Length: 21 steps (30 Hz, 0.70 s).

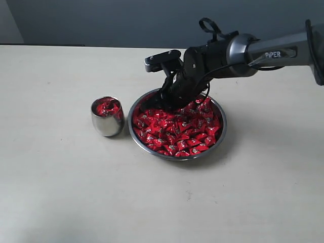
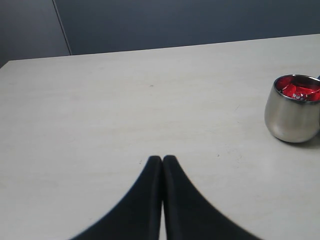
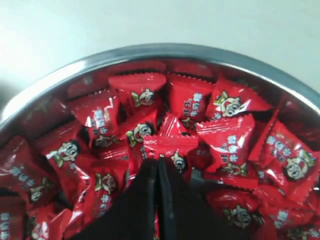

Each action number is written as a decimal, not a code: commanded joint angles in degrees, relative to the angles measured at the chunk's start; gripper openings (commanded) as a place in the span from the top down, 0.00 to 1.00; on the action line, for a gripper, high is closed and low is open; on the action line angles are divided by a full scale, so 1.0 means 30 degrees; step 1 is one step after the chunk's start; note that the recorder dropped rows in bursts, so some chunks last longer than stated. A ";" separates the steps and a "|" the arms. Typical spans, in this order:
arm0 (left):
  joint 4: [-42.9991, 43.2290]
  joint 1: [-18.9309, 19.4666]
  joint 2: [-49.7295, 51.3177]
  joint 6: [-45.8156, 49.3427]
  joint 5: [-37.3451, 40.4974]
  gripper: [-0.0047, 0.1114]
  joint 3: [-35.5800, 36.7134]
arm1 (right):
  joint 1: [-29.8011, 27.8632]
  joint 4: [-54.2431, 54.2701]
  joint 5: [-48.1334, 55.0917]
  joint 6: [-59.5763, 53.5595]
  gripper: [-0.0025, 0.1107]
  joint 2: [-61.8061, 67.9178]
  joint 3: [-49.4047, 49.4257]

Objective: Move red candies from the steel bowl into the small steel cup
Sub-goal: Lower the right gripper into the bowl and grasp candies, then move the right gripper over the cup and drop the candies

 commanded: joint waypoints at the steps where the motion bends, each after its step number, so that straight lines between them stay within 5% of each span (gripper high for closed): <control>1: 0.0038 -0.0155 -0.0091 -0.0031 -0.0102 0.96 -0.0159 | -0.0064 -0.0246 0.0748 -0.0089 0.98 -0.1397 0.0037; 12: 0.0038 -0.0155 -0.0091 -0.0031 -0.0102 0.96 -0.0159 | -0.0064 0.0357 0.1705 -0.0089 0.95 -0.2589 0.0078; 18: 0.0038 -0.0155 -0.0091 -0.0031 -0.0102 0.96 -0.0159 | -0.0064 0.0263 0.1015 -0.0089 0.63 -0.1230 0.0078; 21: 0.0038 -0.0155 -0.0091 -0.0031 -0.0102 0.96 -0.0159 | -0.0064 0.0263 0.0369 -0.0089 0.60 -0.0437 0.0078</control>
